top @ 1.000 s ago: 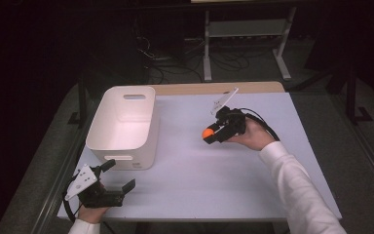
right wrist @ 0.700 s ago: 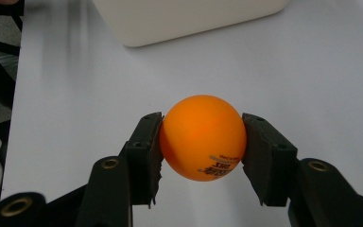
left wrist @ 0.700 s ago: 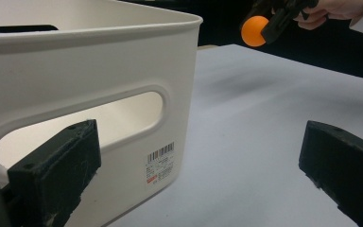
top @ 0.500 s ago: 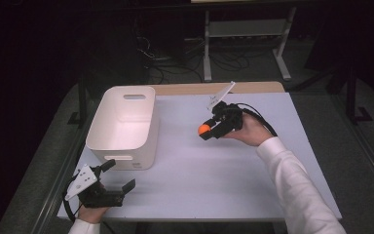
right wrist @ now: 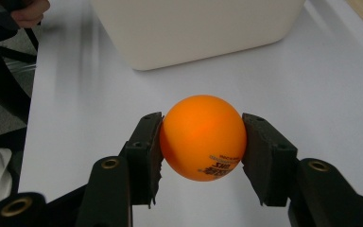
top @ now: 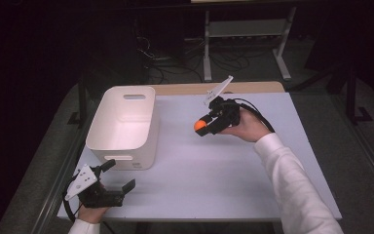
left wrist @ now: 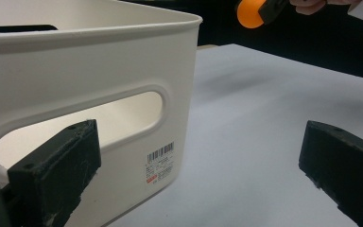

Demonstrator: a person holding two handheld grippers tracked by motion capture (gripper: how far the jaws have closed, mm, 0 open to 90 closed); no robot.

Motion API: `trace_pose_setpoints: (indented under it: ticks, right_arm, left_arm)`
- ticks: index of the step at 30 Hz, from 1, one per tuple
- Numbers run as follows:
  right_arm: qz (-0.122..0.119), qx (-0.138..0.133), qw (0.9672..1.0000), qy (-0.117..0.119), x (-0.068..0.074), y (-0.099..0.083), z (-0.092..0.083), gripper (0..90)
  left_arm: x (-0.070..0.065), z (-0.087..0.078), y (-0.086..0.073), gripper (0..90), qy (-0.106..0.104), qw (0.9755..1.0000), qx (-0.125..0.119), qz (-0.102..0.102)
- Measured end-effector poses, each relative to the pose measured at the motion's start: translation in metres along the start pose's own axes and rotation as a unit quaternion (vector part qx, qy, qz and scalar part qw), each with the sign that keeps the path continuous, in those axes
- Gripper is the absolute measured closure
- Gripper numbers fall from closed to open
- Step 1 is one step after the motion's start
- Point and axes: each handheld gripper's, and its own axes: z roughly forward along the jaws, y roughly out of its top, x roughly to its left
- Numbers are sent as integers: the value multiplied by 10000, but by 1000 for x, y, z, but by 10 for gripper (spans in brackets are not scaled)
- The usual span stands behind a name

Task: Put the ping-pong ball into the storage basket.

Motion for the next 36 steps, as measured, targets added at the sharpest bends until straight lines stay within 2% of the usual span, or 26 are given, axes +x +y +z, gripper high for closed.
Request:
trace_pose_setpoints:
  ticks: [16, 29, 32, 36]
  right_arm:
    - [-72, 25, 10000, 61, 4, 18, -2, 494]
    - [-286, 19, 9995, 143, 9, 36, 3, 494]
    - [-272, 10, 9995, 157, 10, 40, 4, 494]
    - [-398, 8, 9990, 180, 13, 51, 4, 494]
  left_arm:
    - [0, 0, 0, 0, -5, 10000, -16, 17]
    - [0, 0, 0, 0, -10, 10000, -26, 6]
    - [1, 0, 0, 0, -12, 10000, -26, 27]
    - [0, 0, 0, 0, -23, 10000, -29, 30]
